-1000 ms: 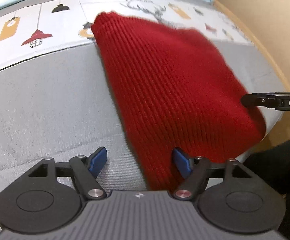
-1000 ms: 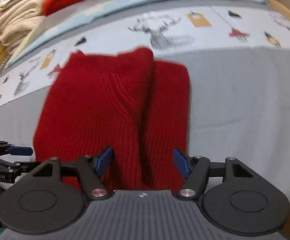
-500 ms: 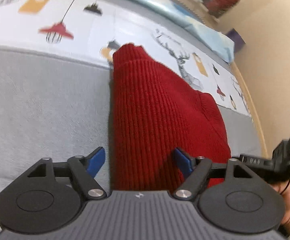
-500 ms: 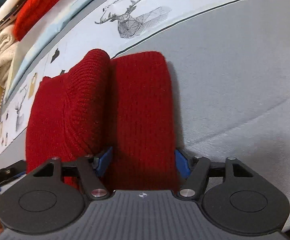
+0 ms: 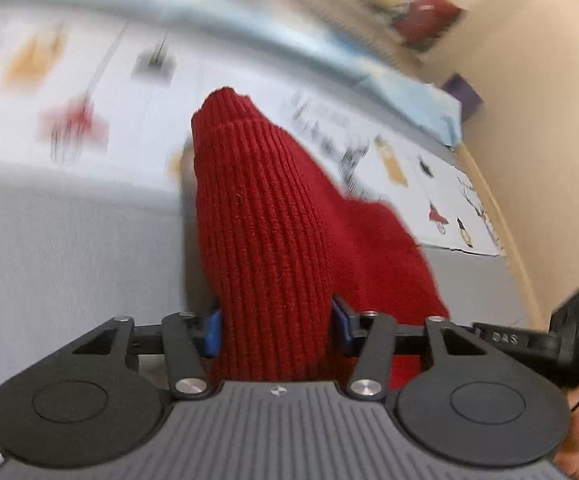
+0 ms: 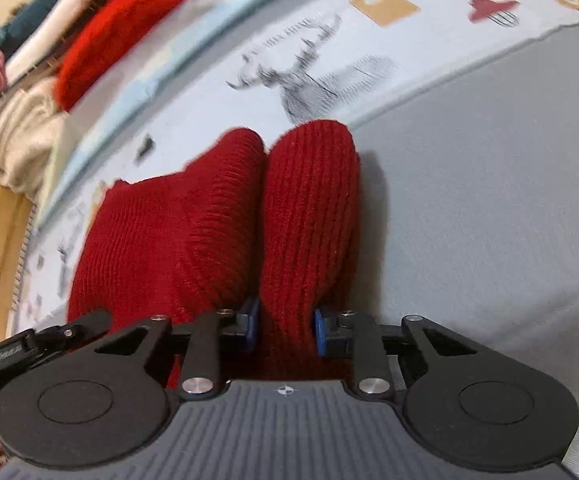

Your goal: Fold small clothes

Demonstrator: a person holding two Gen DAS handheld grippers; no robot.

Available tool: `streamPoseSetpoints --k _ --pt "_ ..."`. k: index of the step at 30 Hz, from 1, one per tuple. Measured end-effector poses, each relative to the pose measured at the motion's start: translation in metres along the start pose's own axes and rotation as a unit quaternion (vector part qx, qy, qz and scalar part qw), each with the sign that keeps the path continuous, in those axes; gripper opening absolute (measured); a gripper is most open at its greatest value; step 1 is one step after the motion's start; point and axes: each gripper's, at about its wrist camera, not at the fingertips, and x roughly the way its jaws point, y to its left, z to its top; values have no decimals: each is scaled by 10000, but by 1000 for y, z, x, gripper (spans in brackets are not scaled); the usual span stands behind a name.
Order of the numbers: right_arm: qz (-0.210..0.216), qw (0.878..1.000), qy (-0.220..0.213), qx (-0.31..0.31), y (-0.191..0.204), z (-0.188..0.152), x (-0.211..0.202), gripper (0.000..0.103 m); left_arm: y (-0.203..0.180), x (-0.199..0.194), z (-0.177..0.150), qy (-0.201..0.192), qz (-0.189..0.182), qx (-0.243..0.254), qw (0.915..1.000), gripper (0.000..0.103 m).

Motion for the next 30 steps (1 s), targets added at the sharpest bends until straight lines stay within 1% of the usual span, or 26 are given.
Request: streamPoseSetpoints --k 1,4,6,7,9,10,11,13,15,16,17,18,20,21,22,23,24,25,26,27,28,29,30 --pt "45 10000 -24 -75 6 2 3 26 -5 -8 9 -188 74 184 9996 55" --pt "206 9994 -136 -223 26 11 17 26 -1 -20 33 -570 249 361 9974 55" --pt "305 9985 -296 -351 42 17 24 26 7 -28 45 -683 395 214 9967 56" --pt "314 9977 -391 -447 50 20 28 26 14 -32 51 -743 449 54 9962 56" --pt "235 9960 -588 -626 65 24 33 28 26 -39 58 -889 569 -124 9943 56" --pt "156 9954 -673 -658 70 26 36 30 31 -44 60 -991 665 -133 9928 56" --pt "25 9947 -767 -688 74 26 38 32 37 -47 64 -1011 726 -121 9921 57" --pt "-126 9938 -842 -717 75 27 37 32 50 -54 67 -917 754 -254 9926 59" --pt "-153 9928 -950 -709 73 27 28 33 63 -58 67 -788 699 -514 9931 59" --pt "-116 9924 -1010 -697 73 26 22 40 69 -60 65 -721 659 -622 9933 59" --pt "-74 9920 -1058 -679 73 24 17 51 73 -62 63 -655 622 -695 9935 59" --pt "-4 9917 -1101 -665 73 20 12 53 80 -67 58 -601 601 -740 9936 59" --pt "171 9922 -980 -748 78 14 12 53 86 -65 50 -407 600 -821 9940 60" --pt "276 9930 -837 -786 81 10 15 53 93 -66 43 -325 614 -852 9939 60" --pt "437 9941 -581 -809 83 6 20 53 95 -65 35 -226 646 -894 9936 60" --pt "537 9944 -340 -844 85 2 25 52 98 -61 29 -111 682 -947 9931 60" --pt "573 9938 -100 -946 87 -4 30 48 99 -57 21 -31 700 -997 9925 60" --pt "550 9926 31 -1085 89 -9 32 19 102 -53 15 97 718 -1060 9917 60" --pt "542 9912 36 -1204 90 -13 30 18 103 -48 10 209 725 -1114 9909 62" --pt "585 9910 -97 -1199 90 -15 23 17 105 -45 4 285 699 -1172 9902 65" --pt "701 9913 -214 -1094 89 -15 14 16 107 -43 1 315 673 -1201 9900 71" --pt "806 9916 -298 -963 87 -14 5 16 107 -41 -3 397 620 -1194 9901 74" --pt "873 9919 -342 -855 84 -14 -3 16 107 -39 -6 495 571 -1165 9903 74"
